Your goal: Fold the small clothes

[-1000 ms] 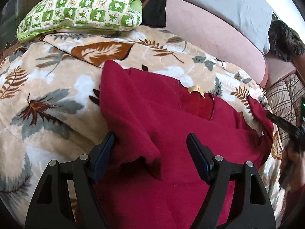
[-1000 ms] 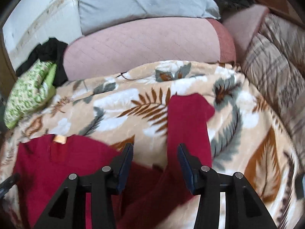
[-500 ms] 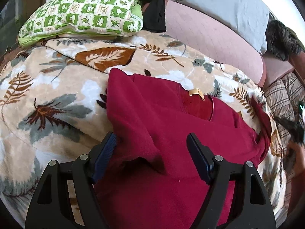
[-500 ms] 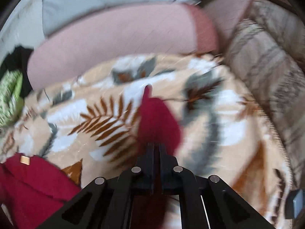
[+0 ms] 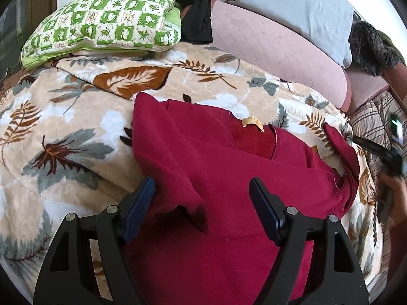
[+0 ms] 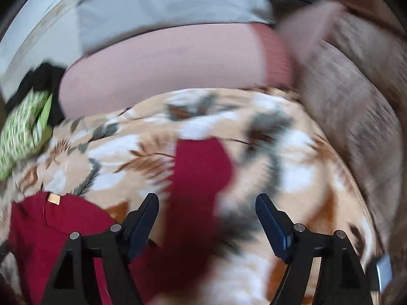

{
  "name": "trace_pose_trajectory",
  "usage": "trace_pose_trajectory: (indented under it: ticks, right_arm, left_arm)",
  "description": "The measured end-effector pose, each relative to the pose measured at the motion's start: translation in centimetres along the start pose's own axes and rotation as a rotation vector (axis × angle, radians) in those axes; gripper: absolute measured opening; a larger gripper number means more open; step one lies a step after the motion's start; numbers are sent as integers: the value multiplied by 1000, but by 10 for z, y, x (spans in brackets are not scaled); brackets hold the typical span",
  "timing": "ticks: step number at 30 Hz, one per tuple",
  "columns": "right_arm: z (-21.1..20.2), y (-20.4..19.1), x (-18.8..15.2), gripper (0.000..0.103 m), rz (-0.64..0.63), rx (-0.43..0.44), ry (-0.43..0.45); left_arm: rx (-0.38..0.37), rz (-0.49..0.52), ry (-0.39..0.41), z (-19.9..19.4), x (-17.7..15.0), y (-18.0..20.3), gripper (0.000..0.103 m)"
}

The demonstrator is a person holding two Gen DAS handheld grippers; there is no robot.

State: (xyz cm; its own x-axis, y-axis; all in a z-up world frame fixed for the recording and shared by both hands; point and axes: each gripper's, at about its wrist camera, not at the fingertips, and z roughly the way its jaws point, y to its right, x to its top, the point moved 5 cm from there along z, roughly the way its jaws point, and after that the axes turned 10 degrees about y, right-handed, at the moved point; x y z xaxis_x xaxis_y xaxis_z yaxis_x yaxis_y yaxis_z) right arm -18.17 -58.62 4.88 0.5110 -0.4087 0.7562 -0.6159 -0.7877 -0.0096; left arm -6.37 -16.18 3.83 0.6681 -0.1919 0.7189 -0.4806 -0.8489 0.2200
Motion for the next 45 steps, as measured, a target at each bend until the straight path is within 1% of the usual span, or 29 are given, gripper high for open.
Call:
trace_pose_trajectory:
  ticks: [1,2,4,5,6,7,9,11,13,14,17,19,20,21,22,24,26,27,29,31,33,35,37,38,39,40,41,43,45]
  right_arm:
    - [18,-11,3,76,-36,-22,-17]
    - [42,-22,3,76,-75,-60,-58]
    - [76,-25,-2,75,-114,-111,-125]
    - [93,-24,-9,69,-127,-132,-167]
    - [98,-20,-14,28,-117,-129,-187]
    - [98,-13,-17,9,-82,-112,-194]
    - [79,4,-14,8,-32,-72,-137]
    - [50,33,-15,7,-30,-102,-69]
    - [22,72,-5,7,20,-153,-31]
    - [8,105,-4,7,62,-214,-34]
    - [-9,170,-10,8,114,-376,-89]
    - [-24,191,-15,10,157,-373,-96]
    - [-33,195,-16,13,192,-344,-76]
    - [-40,195,-17,22,232,-296,-53]
    - [-44,193,-18,37,259,-250,-41]
    - [-38,173,-16,51,312,-107,-44]
    - [-26,151,-16,51,351,-10,-77]
    - [-18,140,-16,51,369,14,-88]
    - [6,124,-16,51,401,29,-117]
    - [30,119,-19,51,439,-17,-157]
    - [53,129,-26,51,517,-71,-186]
    - [72,138,-34,51,551,-121,-223]
    - [76,134,-29,50,484,-152,-197]
    - [76,134,-29,46,463,-164,-200]
    - [74,134,-29,29,433,-175,-202]
    - [69,134,-30,14,416,-152,-189]
    - [63,135,-31,11,416,-120,-177]
    - [41,138,-30,9,431,-61,-137]
    - [8,138,-23,9,435,11,-58]
  left_arm:
    - [1,-2,-1,1,0,-1,77]
    - [1,-4,-3,2,0,-2,77]
    - [0,-12,-9,4,0,-5,77]
    - [0,-13,-10,5,0,-6,77]
    - [0,-13,-11,6,0,-8,77]
    - [-1,-13,-12,6,0,-9,77]
    - [-1,-16,-11,9,1,-11,77]
    - [-3,-29,-11,11,0,-12,77]
    - [-3,-43,-9,13,-1,-12,77]
    - [-2,-49,-8,12,-1,-11,77]
    - [-14,-45,-4,9,-2,-6,77]
    - [-11,-33,-4,8,-2,-3,77]
    - [-10,-29,-5,8,-2,-3,77]
    - [-9,-27,-7,8,-2,-2,77]
    - [-8,-29,-8,9,-1,-2,77]
    - [-10,-35,-9,9,-1,-2,77]
    - [-16,-38,-5,8,0,-1,77]
    - [-17,-35,-3,7,1,0,77]
    - [-18,-17,2,6,2,0,77]
    - [-14,-5,-1,6,1,-1,77]
    - [-13,1,-2,6,0,-2,77]
    - [-9,-1,-3,7,-1,-4,77]
    - [-8,-7,-8,8,-1,-5,77]
    - [-12,-11,-8,8,0,-6,77]
    - [-15,-15,-6,7,0,-6,77]
    - [-20,-20,-4,7,1,-6,77]
    - [-24,-25,-4,6,1,-6,77]
    - [-33,-33,-5,3,3,-7,77]
    - [-38,-42,4,-2,7,-10,77]
